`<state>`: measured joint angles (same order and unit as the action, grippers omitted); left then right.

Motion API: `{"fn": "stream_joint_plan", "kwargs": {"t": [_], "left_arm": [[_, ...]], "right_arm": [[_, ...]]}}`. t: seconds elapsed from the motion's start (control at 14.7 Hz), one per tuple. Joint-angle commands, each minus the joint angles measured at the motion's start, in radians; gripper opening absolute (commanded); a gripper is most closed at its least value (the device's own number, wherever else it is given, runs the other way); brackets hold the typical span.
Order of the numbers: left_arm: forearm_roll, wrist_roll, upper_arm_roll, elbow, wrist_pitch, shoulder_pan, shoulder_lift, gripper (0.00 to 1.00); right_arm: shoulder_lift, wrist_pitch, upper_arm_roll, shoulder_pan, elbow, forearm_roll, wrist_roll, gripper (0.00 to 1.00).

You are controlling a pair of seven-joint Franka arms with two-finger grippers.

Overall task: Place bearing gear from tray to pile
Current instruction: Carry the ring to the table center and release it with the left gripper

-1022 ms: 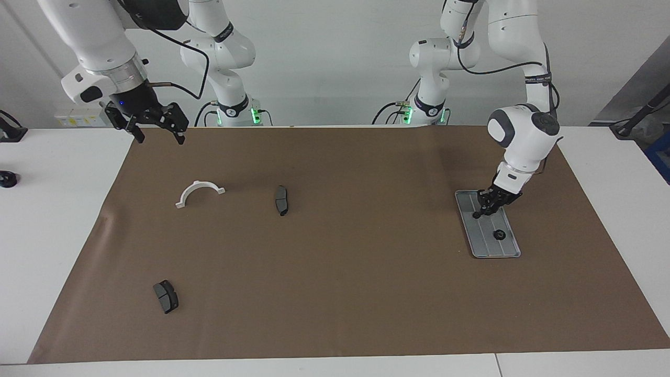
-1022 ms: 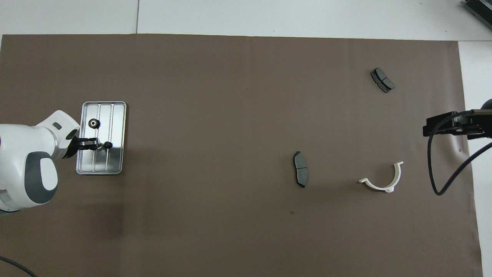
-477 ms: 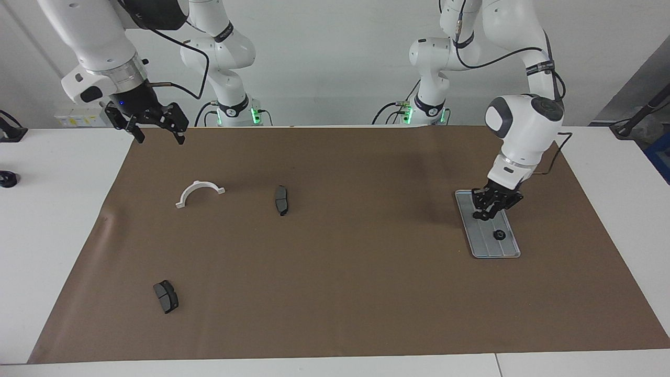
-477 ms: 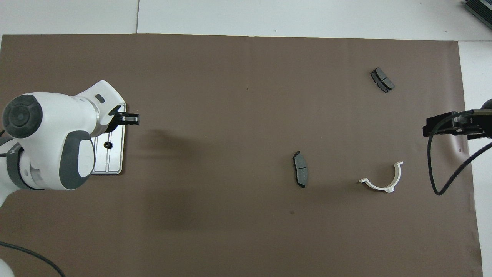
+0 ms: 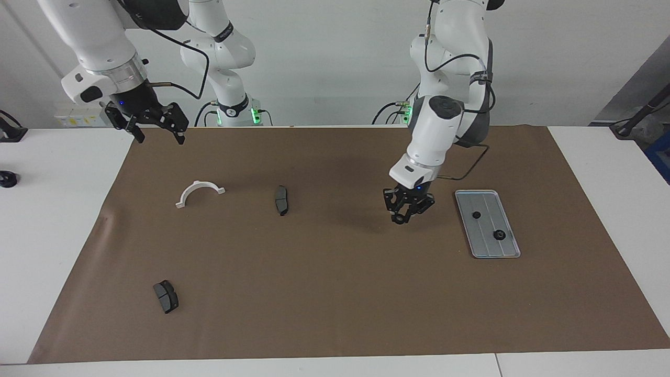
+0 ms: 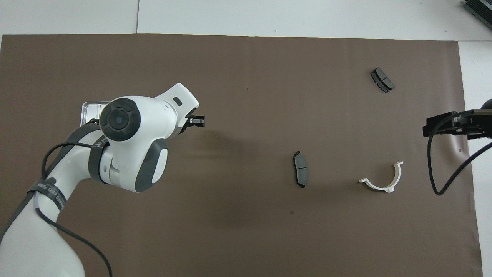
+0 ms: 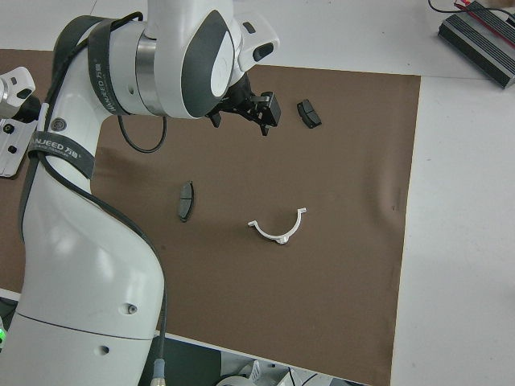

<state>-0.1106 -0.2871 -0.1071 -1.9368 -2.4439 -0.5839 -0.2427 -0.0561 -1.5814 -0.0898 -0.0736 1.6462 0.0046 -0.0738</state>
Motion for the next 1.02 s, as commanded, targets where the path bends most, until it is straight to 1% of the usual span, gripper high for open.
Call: {"fn": "stream_joint_plan", "kwargs": {"t": [0.0,0.07,0.2,0.34,0.75,0.89,0.95], "left_arm": [[0.014,-0.131,-0.02,0.143,-0.009,-0.079,-0.133,0.0],[0.015,-0.15,-0.019,0.172,-0.024,-0.102,-0.16,0.0],[0.014,-0.173,-0.019,0.191,-0.064,-0.134,-0.207,0.0],[0.014,-0.193,-0.019,0.229,-0.072,-0.161,-0.256,0.0],[0.016,-0.188,-0.017,0.222,-0.11,-0.162,-0.26,0.0],[0.016,-0.188,-0.016,0.19,-0.124,-0.163,-0.26,0.0],[0.012,-0.188,-0.014,0.179,-0.135,-0.163,-0.26,0.16]], "right_arm": [[-0.01,0.009,-0.001,0.002,0.003,0.015,0.003,1.0],[-0.01,0.009,-0.001,0.002,0.003,0.017,0.003,1.0],[-0.01,0.009,-0.001,0.002,0.003,0.015,0.003,1.0],[-0.008,0.009,-0.001,0.002,0.003,0.017,0.003,1.0],[-0.01,0.009,-0.001,0.002,0.003,0.017,0.003,1.0],[-0.01,0.009,-0.001,0.002,0.003,0.017,0.003,1.0],[-0.01,0.009,-0.001,0.002,0.003,0.015,0.003,1.0]]}}
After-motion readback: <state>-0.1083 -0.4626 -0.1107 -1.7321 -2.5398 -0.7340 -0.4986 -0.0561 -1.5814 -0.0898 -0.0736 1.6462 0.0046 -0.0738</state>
